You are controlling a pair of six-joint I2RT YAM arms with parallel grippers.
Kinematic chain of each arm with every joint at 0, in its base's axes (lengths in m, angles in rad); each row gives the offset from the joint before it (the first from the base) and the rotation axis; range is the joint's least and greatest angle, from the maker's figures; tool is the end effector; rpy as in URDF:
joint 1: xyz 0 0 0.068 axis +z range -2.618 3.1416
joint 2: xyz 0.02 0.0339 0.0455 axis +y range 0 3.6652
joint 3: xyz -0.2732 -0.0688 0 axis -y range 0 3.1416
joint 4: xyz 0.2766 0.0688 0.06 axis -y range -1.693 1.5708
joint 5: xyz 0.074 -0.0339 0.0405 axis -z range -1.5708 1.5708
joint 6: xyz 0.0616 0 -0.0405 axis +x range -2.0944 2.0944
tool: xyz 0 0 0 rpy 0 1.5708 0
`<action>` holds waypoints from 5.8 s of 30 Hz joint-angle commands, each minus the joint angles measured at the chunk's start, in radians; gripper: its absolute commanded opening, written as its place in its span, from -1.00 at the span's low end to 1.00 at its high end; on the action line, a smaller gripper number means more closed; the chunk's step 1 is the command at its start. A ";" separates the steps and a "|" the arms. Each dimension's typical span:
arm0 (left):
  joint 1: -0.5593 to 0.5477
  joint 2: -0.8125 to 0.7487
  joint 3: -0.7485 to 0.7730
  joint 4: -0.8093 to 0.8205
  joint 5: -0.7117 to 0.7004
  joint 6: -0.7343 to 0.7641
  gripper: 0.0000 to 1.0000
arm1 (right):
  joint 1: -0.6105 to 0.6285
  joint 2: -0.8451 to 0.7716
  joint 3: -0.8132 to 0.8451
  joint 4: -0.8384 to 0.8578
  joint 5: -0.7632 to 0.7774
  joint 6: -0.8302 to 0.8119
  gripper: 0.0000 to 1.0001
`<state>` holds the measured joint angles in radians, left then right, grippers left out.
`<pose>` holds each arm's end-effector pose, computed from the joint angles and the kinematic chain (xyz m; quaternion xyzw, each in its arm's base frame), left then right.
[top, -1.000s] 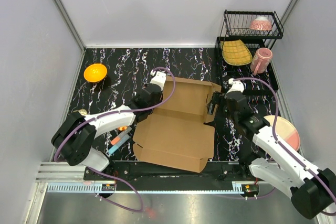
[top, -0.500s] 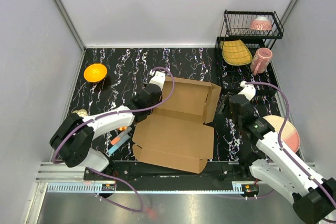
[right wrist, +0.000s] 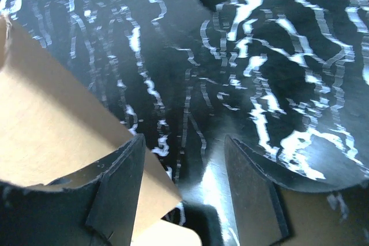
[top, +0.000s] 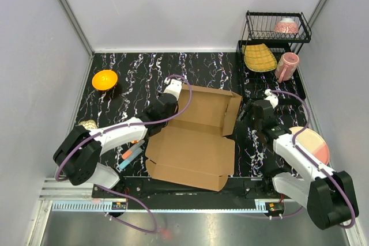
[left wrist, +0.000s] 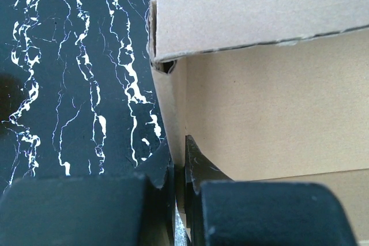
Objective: Fold the paper box
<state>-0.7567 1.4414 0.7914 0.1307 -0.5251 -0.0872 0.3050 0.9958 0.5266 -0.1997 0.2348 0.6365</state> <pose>0.2770 -0.2190 0.2016 0.1514 0.8317 0.0063 0.5341 0.2431 0.0615 0.1882 0.1978 0.8732 0.1024 0.4336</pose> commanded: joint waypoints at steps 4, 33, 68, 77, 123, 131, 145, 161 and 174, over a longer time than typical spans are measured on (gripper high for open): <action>-0.013 -0.018 -0.008 0.017 -0.013 0.035 -1.00 | -0.001 0.038 -0.037 0.296 -0.232 -0.049 0.27; -0.021 0.022 0.006 0.014 -0.013 0.035 -1.00 | -0.001 -0.100 -0.059 0.315 -0.456 -0.107 0.43; -0.055 -0.021 -0.055 0.158 0.034 0.069 -1.00 | -0.001 0.198 0.004 0.390 -0.382 -0.136 0.40; -0.058 -0.027 -0.058 0.175 0.030 0.080 -1.00 | 0.028 0.262 0.053 0.275 -0.249 -0.189 0.15; -0.058 -0.047 -0.052 0.164 0.030 0.080 -1.00 | 0.187 0.342 0.156 0.054 -0.296 -0.215 0.15; -0.059 -0.053 -0.052 0.158 0.030 0.076 -1.00 | 0.215 0.399 0.174 0.022 -0.285 -0.228 -0.58; -0.064 -0.067 -0.055 0.155 0.022 0.070 -1.00 | 0.249 0.339 0.185 -0.015 -0.325 -0.225 0.00; -0.072 -0.113 -0.055 0.136 0.017 0.029 -1.00 | 0.333 0.350 0.283 -0.185 -0.123 -0.241 -0.91; -0.075 -0.113 -0.041 0.080 -0.038 0.015 -1.00 | 0.338 0.261 0.165 -0.110 -0.422 -0.169 0.33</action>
<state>-0.8108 1.3491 0.7177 0.1558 -0.5766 -0.0612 0.6109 1.2709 0.7403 -0.3225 -0.0166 0.4534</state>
